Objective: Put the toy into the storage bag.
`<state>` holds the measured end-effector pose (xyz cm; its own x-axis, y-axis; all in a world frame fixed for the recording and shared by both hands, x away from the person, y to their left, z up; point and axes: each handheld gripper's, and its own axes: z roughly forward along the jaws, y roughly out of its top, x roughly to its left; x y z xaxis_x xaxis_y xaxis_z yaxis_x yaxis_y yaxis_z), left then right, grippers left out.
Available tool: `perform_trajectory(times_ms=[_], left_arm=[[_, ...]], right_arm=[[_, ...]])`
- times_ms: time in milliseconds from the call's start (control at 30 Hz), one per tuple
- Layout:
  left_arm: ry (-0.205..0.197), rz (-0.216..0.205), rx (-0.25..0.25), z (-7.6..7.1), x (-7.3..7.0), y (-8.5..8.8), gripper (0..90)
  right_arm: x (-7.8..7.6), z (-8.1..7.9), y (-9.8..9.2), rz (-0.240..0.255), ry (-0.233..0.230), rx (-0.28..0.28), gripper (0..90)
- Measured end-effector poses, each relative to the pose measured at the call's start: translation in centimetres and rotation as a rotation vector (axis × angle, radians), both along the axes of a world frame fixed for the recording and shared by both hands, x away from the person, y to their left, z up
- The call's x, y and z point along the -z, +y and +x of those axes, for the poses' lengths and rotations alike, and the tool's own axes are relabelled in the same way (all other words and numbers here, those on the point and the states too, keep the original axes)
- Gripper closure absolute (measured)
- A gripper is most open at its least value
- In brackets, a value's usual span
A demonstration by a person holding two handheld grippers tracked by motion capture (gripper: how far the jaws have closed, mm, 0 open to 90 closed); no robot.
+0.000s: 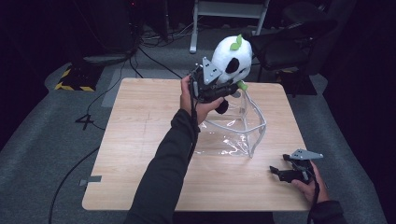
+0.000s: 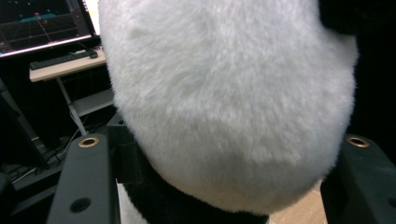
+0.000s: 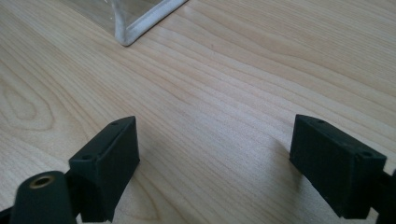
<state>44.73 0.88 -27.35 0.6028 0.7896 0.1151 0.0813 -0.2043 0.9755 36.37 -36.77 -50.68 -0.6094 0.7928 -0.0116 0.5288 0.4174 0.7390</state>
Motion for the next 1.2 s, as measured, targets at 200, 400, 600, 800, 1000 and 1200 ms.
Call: perform_trajectory(times_ms=[200, 400, 600, 800, 1000, 1200], left_arm=[[0.025, 0.012, 0.003, 0.3, 0.8, -0.2, 35.6], [0.058, 0.023, -0.002, 0.6, 1.5, -0.1, 34.6], [0.076, 0.032, 0.004, 0.6, 1.8, -0.1, 33.6], [0.093, 0.052, 0.012, 0.5, 2.2, -0.1, 33.1], [0.112, 0.063, 0.009, 0.6, 2.6, 0.0, 33.0], [0.131, 0.145, 0.021, 0.7, 2.5, -0.5, 30.5]], right_arm=[[0.0, 0.0, 0.0, 0.001, 0.001, 0.0, 15.8], [0.0, 0.0, 0.0, 0.001, 0.0, 0.0, 15.8], [0.0, 0.0, 0.0, 0.001, 0.0, 0.0, 15.8], [0.0, 0.0, 0.0, 0.001, 0.0, -0.002, 15.9], [0.0, 0.0, 0.0, 0.001, 0.0, -0.002, 15.9], [0.0, 0.0, 0.0, 0.001, 0.0, -0.002, 15.9]])
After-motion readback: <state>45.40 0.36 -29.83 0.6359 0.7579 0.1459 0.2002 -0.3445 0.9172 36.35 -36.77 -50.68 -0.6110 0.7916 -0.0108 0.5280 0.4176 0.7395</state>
